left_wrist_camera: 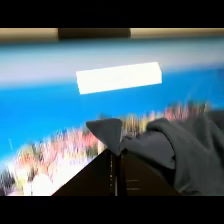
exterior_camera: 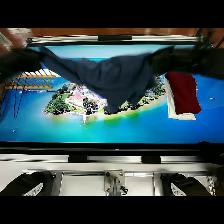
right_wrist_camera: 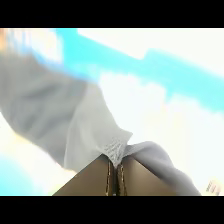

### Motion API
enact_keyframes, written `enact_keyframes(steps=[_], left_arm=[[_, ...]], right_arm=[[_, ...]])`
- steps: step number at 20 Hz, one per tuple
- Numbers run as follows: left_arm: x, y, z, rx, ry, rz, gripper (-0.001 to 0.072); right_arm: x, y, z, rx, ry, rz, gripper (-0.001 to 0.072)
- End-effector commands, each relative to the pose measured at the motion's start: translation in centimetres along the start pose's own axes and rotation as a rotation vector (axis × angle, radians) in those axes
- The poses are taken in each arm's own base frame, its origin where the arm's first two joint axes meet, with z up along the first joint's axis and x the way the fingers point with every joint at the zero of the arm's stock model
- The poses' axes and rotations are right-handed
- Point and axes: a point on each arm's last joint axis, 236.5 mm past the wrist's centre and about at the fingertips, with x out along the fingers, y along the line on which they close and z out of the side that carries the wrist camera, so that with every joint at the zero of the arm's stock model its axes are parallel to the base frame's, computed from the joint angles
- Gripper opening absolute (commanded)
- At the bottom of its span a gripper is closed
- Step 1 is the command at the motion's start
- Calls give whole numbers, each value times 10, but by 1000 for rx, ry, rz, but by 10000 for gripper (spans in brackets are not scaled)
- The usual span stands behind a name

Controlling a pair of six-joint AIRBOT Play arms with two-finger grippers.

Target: Fold the shirts.

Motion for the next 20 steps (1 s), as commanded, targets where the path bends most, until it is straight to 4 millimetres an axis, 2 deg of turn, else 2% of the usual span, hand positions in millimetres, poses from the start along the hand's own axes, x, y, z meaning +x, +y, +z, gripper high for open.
enact_keyframes(steps=[1, 3, 4, 6, 7, 9, 12, 14, 15, 17, 20], left_arm=[[-86, 4, 90, 48, -269, 35, 32], [-95, 12, 86, 65, -254, 67, 32], [-92, 18, 74, 73, -200, 93, 32], [-78, 26, 39, 109, -57, 121, 32], [-68, 30, 15, 113, 30, 132, 33], [-44, 36, -50, 104, 235, 141, 33], [-9, 33, -169, 51, 504, 103, 33], [6, 27, -231, -25, 593, 71, 33], [12, 22, -252, -52, 610, 50, 33], [21, 18, -277, -93, 609, 27, 33], [27, 20, -289, -93, 606, 31, 33]], right_arm=[[-89, 23, 91, -107, -320, -61, 71], [-99, 32, 84, -112, -296, -47, 71], [-98, 33, 73, -116, -251, -41, 71], [-87, 31, 39, -124, -100, -34, 71], [-78, 26, 12, -96, 15, -33, 72], [-56, 18, -55, -3, 286, -4, 71], [-18, 14, -153, 94, 591, 64, 72], [14, 5, -197, 143, 658, 65, 81], [33, -4, -213, 172, 663, 51, 80], [70, -21, -229, 262, 641, 5, 80], [120, -41, -256, 489, 638, -70, 80]])
